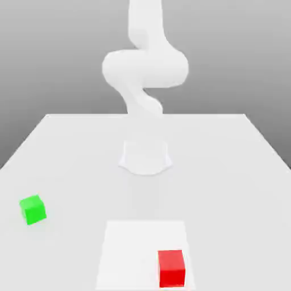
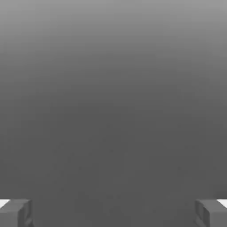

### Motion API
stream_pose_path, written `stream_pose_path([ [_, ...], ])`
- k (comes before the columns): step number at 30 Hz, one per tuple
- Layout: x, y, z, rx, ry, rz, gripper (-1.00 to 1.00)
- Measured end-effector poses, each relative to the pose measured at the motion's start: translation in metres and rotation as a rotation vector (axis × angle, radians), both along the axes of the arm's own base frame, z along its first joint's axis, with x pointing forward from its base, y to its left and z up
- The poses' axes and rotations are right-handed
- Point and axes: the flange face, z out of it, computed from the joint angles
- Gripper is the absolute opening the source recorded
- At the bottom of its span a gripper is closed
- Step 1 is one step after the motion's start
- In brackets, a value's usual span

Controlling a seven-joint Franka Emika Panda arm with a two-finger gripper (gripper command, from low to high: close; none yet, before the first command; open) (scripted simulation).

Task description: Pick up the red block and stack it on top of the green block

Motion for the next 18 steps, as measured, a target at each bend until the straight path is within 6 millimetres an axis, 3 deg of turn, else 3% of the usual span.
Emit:
stream_pose_path([
  [4,0.048,0.008,-0.069,-0.011,0.121,0.002,0.0],
  [9,0.089,0.017,-0.16,-0.02,0.266,0.009,0.0],
  [14,0.11,0.026,-0.256,-0.025,0.411,0.02,0.0],
  [18,0.113,0.034,-0.334,-0.024,0.527,0.032,0.0],
])
